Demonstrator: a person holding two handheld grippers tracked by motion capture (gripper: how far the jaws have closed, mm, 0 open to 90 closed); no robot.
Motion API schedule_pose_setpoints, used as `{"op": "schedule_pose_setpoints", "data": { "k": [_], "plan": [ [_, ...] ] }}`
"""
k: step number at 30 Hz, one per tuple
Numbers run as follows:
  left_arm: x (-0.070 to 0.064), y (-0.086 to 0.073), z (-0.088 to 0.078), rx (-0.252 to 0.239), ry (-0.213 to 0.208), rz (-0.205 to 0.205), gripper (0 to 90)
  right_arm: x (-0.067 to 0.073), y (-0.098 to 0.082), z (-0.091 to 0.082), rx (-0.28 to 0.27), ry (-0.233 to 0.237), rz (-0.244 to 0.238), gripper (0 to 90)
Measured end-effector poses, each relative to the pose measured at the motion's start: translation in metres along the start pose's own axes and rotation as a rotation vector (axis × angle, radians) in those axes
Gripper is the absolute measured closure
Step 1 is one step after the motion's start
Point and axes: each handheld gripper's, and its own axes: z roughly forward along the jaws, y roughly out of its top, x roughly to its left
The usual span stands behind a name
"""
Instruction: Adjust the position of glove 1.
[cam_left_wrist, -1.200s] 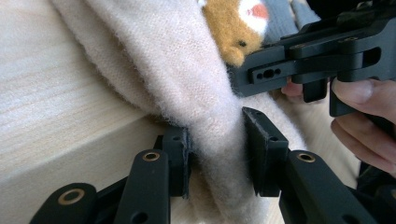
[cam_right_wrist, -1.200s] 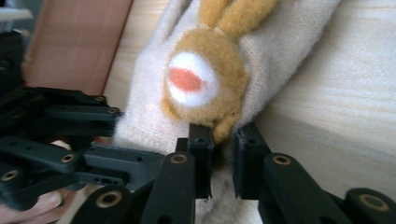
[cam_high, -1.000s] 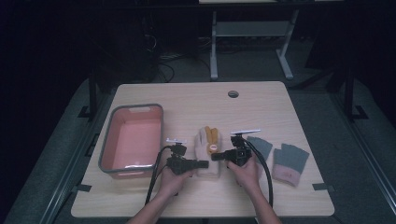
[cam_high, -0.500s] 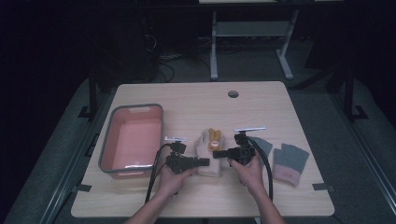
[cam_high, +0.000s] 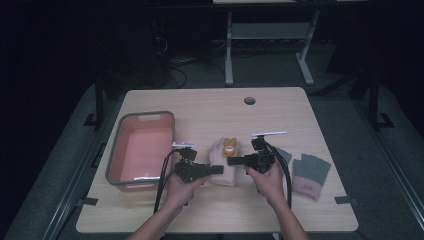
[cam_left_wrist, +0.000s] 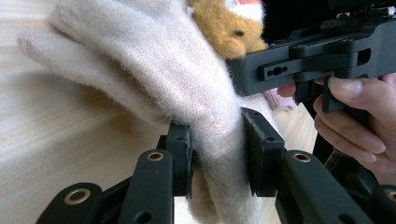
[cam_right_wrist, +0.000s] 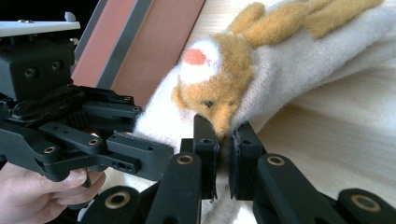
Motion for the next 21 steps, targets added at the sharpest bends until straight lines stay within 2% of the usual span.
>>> {"op": "schedule_pose_setpoints", "data": {
  "k": [14, 17, 21],
  "plan": [
    [-0.008, 0.012, -0.012, -0.015, -0.012, 0.038, 66.4, 0.013, 0.011, -0.01, -0.017, 0.014, -0.022, 83.5],
    [-0.009, 0.013, -0.014, -0.019, -0.014, 0.028, 66.4, 0.015, 0.012, -0.012, -0.019, 0.016, -0.021, 83.5],
    [-0.011, 0.015, -0.016, -0.013, -0.013, 0.048, 66.4, 0.016, 0.012, -0.013, -0.024, 0.029, -0.021, 83.5]
  ]
}}
